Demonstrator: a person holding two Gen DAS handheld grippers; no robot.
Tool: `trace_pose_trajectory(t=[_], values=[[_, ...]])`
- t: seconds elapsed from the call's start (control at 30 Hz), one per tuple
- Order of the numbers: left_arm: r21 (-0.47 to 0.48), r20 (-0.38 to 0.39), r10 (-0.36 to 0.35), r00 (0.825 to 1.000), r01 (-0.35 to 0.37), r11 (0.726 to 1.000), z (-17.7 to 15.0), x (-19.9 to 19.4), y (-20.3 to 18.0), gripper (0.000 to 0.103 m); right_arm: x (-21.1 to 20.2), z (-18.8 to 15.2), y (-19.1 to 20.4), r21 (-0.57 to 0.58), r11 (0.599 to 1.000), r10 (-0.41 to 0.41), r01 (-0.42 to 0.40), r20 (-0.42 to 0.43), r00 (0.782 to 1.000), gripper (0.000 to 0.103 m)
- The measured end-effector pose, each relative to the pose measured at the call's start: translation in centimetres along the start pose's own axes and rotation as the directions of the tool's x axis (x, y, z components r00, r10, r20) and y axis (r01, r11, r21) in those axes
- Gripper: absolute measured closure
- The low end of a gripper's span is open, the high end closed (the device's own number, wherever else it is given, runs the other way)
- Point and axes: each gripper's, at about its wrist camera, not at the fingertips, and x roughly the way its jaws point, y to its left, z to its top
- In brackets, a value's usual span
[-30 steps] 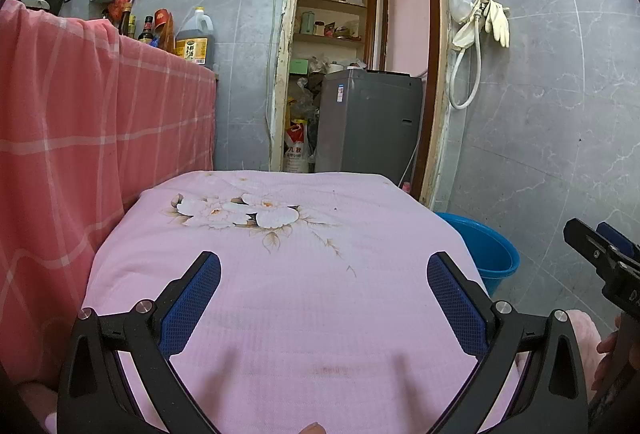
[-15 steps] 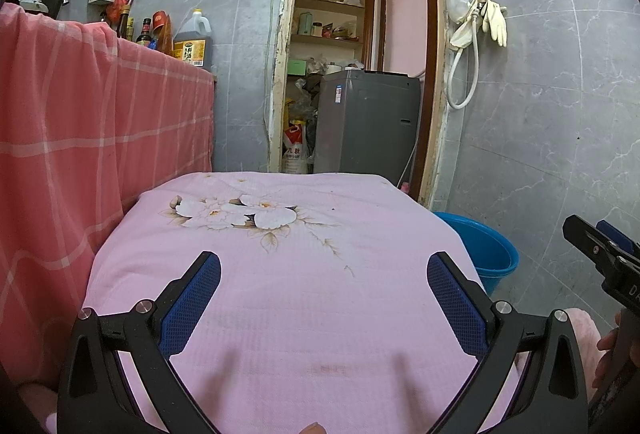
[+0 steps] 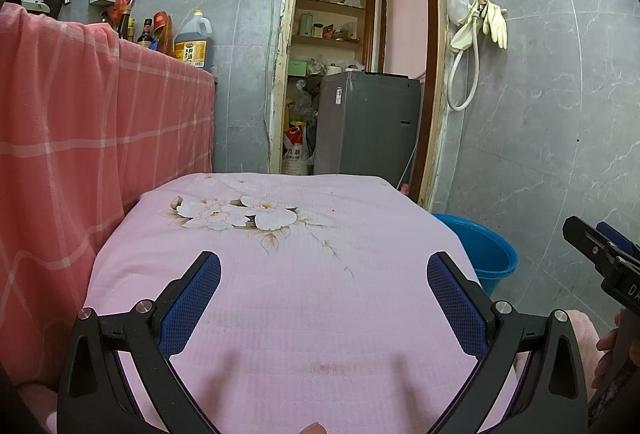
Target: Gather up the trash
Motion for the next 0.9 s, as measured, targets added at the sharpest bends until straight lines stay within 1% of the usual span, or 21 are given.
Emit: trace_pose_trajectory(t=[0.9], values=[[-0.004, 0.000, 0.000, 1.000, 0.000, 1.000, -0.03, -0.07, -0.10, 0.002, -0.03, 0.03, 0.15, 0.002, 1.000, -0.002, 0.002, -0.001, 1.000, 0.000]])
